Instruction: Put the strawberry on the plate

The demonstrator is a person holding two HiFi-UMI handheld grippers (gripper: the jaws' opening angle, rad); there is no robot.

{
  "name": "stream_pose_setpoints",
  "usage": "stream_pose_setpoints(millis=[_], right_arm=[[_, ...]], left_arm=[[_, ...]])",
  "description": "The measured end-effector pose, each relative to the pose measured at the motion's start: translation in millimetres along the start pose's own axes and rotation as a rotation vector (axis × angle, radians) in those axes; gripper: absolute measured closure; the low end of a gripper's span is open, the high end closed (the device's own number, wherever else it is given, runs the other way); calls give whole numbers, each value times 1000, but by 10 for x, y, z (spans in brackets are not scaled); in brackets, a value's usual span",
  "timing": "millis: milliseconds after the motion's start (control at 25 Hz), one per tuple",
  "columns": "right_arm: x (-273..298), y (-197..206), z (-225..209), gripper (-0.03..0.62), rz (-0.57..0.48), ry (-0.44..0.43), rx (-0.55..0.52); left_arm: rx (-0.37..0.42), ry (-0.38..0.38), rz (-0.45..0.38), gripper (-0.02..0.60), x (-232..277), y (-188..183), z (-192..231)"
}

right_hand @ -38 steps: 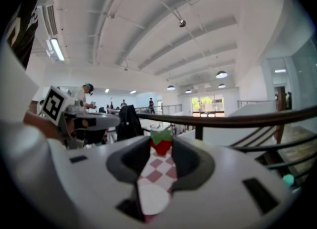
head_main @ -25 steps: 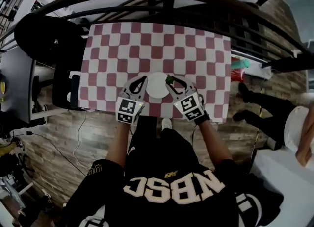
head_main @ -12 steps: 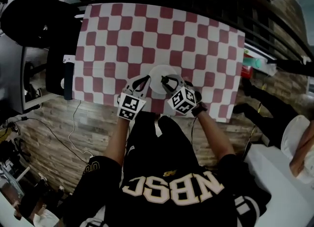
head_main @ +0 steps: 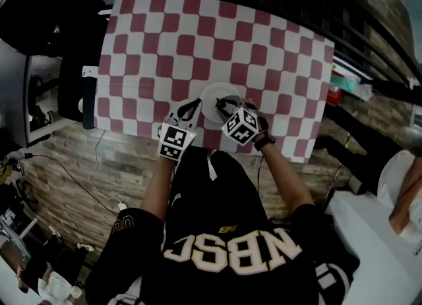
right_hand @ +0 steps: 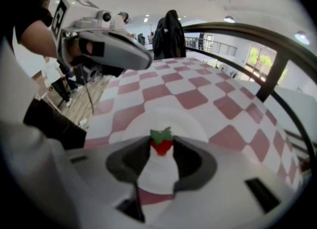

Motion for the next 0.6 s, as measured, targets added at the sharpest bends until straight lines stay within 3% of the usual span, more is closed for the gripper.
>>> stream_pose_setpoints(millis=[200, 400, 600], right_arm=[[20, 32, -6, 365, 26, 0, 42], [-183, -59, -22, 365, -28, 62, 76], [-633, -231, -62, 370, -163, 142, 175]], left_arm=[[-1, -8, -17, 568, -40, -21, -34], [7, -30, -50, 566, -159, -132, -65], [20, -60, -98, 568, -339, -364, -187]])
Point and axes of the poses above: the fingertips, and each gripper's own axes: x forward along the fingers, z to its left, y out of its underside, the point moved 3 cm from there along -x, backward along the fingers, and after that the axes turned 3 degrees about -z, right-handed, at the moved point
